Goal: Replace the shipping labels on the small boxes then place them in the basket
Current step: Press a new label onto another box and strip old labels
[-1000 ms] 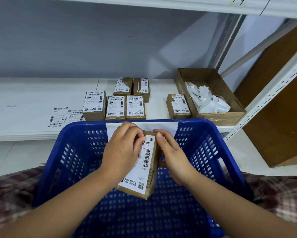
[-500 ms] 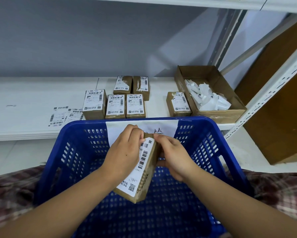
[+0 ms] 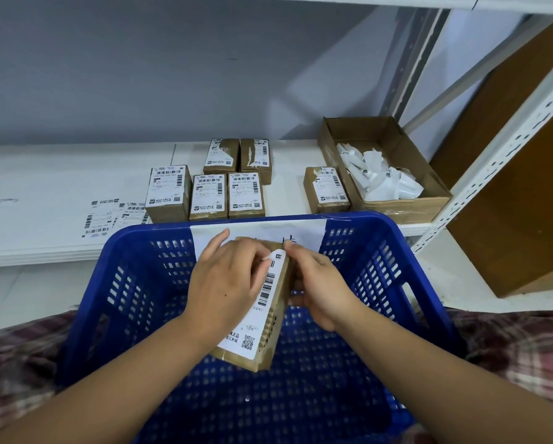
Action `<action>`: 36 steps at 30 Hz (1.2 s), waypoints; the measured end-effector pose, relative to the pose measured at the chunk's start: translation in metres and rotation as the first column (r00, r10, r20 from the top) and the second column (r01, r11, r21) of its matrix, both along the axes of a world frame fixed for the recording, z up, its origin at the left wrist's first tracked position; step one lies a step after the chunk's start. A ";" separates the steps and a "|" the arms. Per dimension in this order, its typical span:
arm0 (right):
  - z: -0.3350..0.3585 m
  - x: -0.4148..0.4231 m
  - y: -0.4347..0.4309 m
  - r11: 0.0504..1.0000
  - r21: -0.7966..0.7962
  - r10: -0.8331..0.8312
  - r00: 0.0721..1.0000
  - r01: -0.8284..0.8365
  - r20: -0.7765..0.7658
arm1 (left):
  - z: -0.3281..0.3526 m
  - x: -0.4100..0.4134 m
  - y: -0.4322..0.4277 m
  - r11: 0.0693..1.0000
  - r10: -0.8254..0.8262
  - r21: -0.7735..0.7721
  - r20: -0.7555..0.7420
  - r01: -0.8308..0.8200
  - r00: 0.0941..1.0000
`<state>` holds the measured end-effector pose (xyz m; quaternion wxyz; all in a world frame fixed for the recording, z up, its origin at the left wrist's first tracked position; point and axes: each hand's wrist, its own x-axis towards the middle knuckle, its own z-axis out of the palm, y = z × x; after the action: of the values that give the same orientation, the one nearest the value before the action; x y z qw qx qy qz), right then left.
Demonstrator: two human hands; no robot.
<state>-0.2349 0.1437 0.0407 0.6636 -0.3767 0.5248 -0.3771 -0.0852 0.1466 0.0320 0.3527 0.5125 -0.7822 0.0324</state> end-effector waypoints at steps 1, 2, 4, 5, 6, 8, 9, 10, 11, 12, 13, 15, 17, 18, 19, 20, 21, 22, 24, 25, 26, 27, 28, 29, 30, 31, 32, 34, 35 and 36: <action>0.000 0.001 0.000 1.000 -0.003 0.000 1.000 0.000 -0.003 | 0.002 -0.001 0.000 1.000 0.007 0.017 -0.042 -0.006 0.999; 0.000 0.001 0.000 1.000 -0.013 0.004 1.000 -0.004 -0.012 | 0.003 -0.002 0.000 1.000 0.001 0.027 -0.068 0.001 0.998; -0.001 0.003 0.001 0.999 -0.041 0.020 0.999 -0.021 -0.026 | 0.002 -0.002 -0.001 0.999 -0.027 0.035 -0.077 0.029 0.997; -0.001 0.004 0.002 0.998 -0.052 0.027 0.999 -0.029 -0.026 | 0.002 -0.003 -0.002 0.998 -0.030 0.053 -0.076 0.034 0.997; -0.001 0.005 0.002 0.998 -0.059 0.031 0.999 -0.033 -0.025 | 0.000 -0.002 -0.002 0.997 -0.033 0.069 -0.080 0.038 0.996; -0.002 0.005 0.003 0.997 -0.067 0.036 0.999 -0.038 -0.028 | -0.002 -0.002 -0.002 0.996 -0.032 0.080 -0.106 0.040 0.994; -0.002 0.005 0.003 0.997 -0.071 0.039 0.999 -0.042 -0.032 | -0.001 -0.002 -0.002 0.997 -0.029 0.071 -0.112 0.037 0.993; -0.003 0.005 0.002 0.996 -0.076 0.044 0.998 -0.047 -0.038 | -0.001 -0.002 -0.002 0.998 -0.021 0.050 -0.102 0.026 0.995; -0.003 0.005 0.002 0.995 -0.080 0.048 0.998 -0.051 -0.043 | 0.000 -0.002 -0.001 1.000 -0.010 0.023 -0.081 0.012 0.997; -0.003 0.005 0.002 0.995 -0.083 0.050 0.998 -0.054 -0.048 | 0.001 -0.002 -0.001 1.000 0.000 -0.009 -0.060 0.000 0.998; -0.003 0.005 0.001 0.995 -0.085 0.052 0.997 -0.057 -0.052 | 0.001 -0.002 0.000 0.999 0.008 -0.031 -0.045 -0.009 0.999; -0.002 0.004 0.002 0.995 -0.082 0.058 0.997 -0.062 -0.054 | 0.000 -0.002 0.001 0.998 0.017 -0.054 -0.035 -0.019 0.999; -0.002 0.004 0.002 0.995 -0.074 0.066 0.996 -0.070 -0.053 | -0.001 -0.003 0.001 0.999 -0.006 -0.043 -0.056 0.004 0.998; -0.002 0.003 0.002 0.995 -0.071 0.069 0.996 -0.073 -0.057 | -0.002 -0.003 0.000 0.999 -0.032 -0.031 -0.074 0.030 0.997; -0.002 0.002 0.001 0.995 -0.068 0.073 0.995 -0.077 -0.063 | -0.003 -0.004 -0.001 0.998 -0.058 -0.015 -0.094 0.057 0.994; -0.002 0.001 0.001 0.994 -0.066 0.077 0.995 -0.081 -0.068 | -0.003 -0.004 -0.002 0.997 -0.074 0.002 -0.111 0.075 0.991; -0.002 0.001 0.000 0.994 -0.064 0.080 0.994 -0.084 -0.070 | -0.003 -0.004 -0.002 0.996 -0.081 0.019 -0.123 0.084 0.989; -0.002 0.000 -0.001 0.994 -0.063 0.082 0.994 -0.087 -0.069 | -0.002 -0.004 -0.002 0.996 -0.084 0.029 -0.129 0.089 0.988; -0.002 -0.001 -0.002 0.994 -0.060 0.086 0.994 -0.090 -0.072 | -0.001 -0.005 -0.001 0.994 -0.094 0.044 -0.129 0.100 0.987; -0.002 -0.002 -0.003 0.994 -0.058 0.088 0.993 -0.093 -0.078 | 0.000 -0.005 -0.001 0.993 -0.099 0.049 -0.130 0.106 0.987; -0.002 -0.003 -0.004 0.994 -0.056 0.090 0.992 -0.095 -0.086 | -0.001 -0.005 0.000 0.992 -0.106 0.055 -0.135 0.114 0.985; -0.002 -0.003 -0.004 0.994 -0.052 0.091 0.992 -0.096 -0.088 | -0.001 -0.005 0.000 0.990 -0.113 0.062 -0.144 0.123 0.983; -0.002 -0.004 -0.005 0.994 -0.049 0.089 0.992 -0.094 -0.083 | -0.001 -0.005 0.000 0.989 -0.122 0.069 -0.155 0.134 0.980; -0.002 -0.005 -0.006 0.995 -0.045 0.088 0.993 -0.092 -0.076 | -0.002 -0.005 0.000 0.986 -0.134 0.074 -0.165 0.147 0.977; -0.002 -0.005 -0.007 0.995 -0.042 0.089 0.994 -0.092 -0.070 | -0.002 -0.005 0.000 0.983 -0.151 0.077 -0.171 0.166 0.974; -0.002 -0.006 -0.007 0.995 -0.037 0.090 0.994 -0.092 -0.065 | -0.002 -0.004 0.000 0.978 -0.174 0.082 -0.172 0.190 0.970; -0.002 -0.007 -0.008 0.995 -0.031 0.089 0.994 -0.091 -0.063 | -0.002 -0.004 0.000 0.972 -0.199 0.090 -0.165 0.215 0.966; -0.001 -0.008 -0.008 0.996 -0.021 0.088 0.994 -0.089 -0.061 | -0.003 -0.002 0.000 0.959 -0.244 0.113 -0.131 0.259 0.961; -0.002 -0.009 -0.009 0.996 -0.020 0.089 0.994 -0.091 -0.062 | -0.003 -0.001 0.000 0.954 -0.256 0.131 -0.118 0.271 0.959; -0.002 -0.009 -0.009 0.995 -0.021 0.093 0.993 -0.095 -0.066 | -0.004 0.000 0.000 0.950 -0.259 0.148 -0.121 0.275 0.958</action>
<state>-0.2443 0.1349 0.0392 0.6588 -0.4211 0.5230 -0.3394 -0.0855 0.1462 0.0284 0.3492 0.4301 -0.8258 -0.1055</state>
